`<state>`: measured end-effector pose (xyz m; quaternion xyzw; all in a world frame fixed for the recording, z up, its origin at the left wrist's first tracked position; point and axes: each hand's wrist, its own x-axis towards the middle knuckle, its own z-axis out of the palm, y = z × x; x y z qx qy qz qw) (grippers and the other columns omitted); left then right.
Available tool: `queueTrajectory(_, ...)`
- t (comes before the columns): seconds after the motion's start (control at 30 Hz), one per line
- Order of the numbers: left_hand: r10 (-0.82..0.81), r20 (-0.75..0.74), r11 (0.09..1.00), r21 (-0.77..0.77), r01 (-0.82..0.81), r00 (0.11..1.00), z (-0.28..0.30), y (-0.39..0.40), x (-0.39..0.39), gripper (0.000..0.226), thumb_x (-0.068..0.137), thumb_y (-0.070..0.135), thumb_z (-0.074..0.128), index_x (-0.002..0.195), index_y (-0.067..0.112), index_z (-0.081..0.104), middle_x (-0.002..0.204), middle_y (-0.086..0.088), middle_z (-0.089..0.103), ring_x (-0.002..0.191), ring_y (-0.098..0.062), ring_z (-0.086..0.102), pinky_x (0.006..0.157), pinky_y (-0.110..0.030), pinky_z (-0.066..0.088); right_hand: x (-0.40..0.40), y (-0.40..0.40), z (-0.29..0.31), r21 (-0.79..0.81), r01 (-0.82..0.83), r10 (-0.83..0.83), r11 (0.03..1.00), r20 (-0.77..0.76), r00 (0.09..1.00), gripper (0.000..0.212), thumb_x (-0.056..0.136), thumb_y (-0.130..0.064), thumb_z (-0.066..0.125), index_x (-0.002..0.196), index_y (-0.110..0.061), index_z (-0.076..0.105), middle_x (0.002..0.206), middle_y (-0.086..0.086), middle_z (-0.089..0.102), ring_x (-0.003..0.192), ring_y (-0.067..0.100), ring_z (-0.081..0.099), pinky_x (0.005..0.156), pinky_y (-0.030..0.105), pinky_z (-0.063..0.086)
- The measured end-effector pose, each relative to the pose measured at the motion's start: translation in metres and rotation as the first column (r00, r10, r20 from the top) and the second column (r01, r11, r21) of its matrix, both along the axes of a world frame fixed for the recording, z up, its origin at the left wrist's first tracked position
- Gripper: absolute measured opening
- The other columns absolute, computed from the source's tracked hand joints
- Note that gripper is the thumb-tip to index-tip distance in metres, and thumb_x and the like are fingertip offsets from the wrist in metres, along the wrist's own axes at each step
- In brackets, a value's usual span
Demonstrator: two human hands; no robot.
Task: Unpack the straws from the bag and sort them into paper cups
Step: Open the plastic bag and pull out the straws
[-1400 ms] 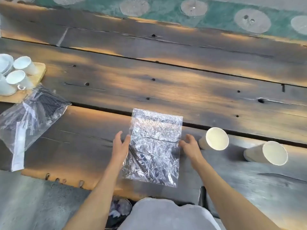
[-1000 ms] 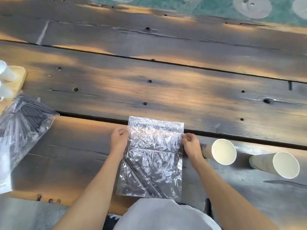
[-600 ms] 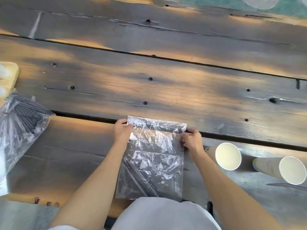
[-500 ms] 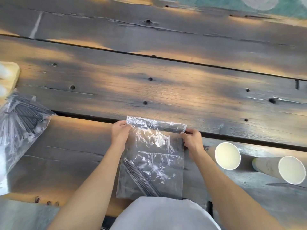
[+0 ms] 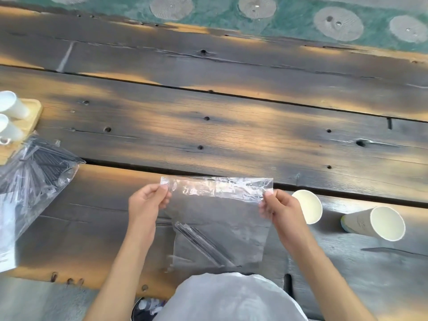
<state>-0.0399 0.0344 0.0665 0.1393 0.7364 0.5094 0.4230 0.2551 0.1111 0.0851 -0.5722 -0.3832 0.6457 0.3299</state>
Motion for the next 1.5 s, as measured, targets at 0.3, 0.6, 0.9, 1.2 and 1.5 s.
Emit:
queueTrajectory(0.3,-0.176,-0.066,0.946,0.263,0.187,0.982,0.06,-0.066,0.031,0.024,0.095,0.008,0.066,0.104,0.031,0.063,0.072,-0.004,0.071,0.067,-0.017,0.064,0.066,-0.031,0.054,0.039,-0.065,0.057,-0.043,0.136,-0.135,0.99,0.019,0.991,0.033,0.096,-0.013,0.058,0.063,-0.015,0.058,0.059,0.003,0.055,0.057,0.017,0.052,0.055,0.025,0.047)
queueTrajectory(0.6,-0.326,-0.239,0.849,0.351,0.394,0.915,0.128,-0.086,0.068,0.021,0.084,0.036,0.069,0.103,0.03,0.076,0.085,-0.003,0.074,0.077,-0.018,0.07,0.074,-0.023,0.056,0.051,-0.093,0.11,0.404,-0.244,-0.143,0.881,0.721,0.678,0.044,0.09,-0.012,0.065,0.132,-0.017,0.051,0.122,0.007,0.055,0.112,0.028,0.055,0.1,0.046,0.043)
queueTrajectory(0.9,-0.466,-0.225,0.685,0.521,0.51,0.856,0.16,-0.084,0.102,0.025,0.087,0.022,0.069,0.11,0.027,0.065,0.098,-0.009,0.074,0.088,-0.024,0.072,0.08,-0.032,0.058,-0.035,-0.114,0.161,0.712,-0.53,0.166,0.46,0.518,0.839,0.017,0.091,-0.024,0.067,0.106,-0.017,0.071,0.103,-0.005,0.061,0.101,0.016,0.056,0.089,0.025,0.043)
queueTrajectory(1.2,-0.366,-0.288,0.742,0.484,0.464,0.885,0.159,-0.087,0.105,0.023,0.085,0.025,0.077,0.098,0.035,0.062,0.082,-0.001,0.075,0.073,-0.015,0.07,0.068,-0.025,0.057,-0.036,-0.107,0.156,0.714,-0.464,0.165,0.524,0.449,0.878,0.01,0.086,-0.025,0.073,0.094,-0.019,0.073,0.092,-0.007,0.062,0.089,0.018,0.062,0.077,0.031,0.049)
queueTrajectory(1.5,-0.405,-0.316,0.701,0.496,0.513,0.858,0.157,-0.089,0.107,0.019,0.088,0.019,0.072,0.101,0.027,0.06,0.079,-0.005,0.073,0.072,-0.015,0.068,0.068,-0.024,0.054,-0.03,-0.106,0.158,0.664,-0.48,0.219,0.574,0.44,0.871,0.013,0.091,-0.013,0.063,0.079,-0.016,0.064,0.082,-0.006,0.061,0.083,0.018,0.058,0.074,0.031,0.046)
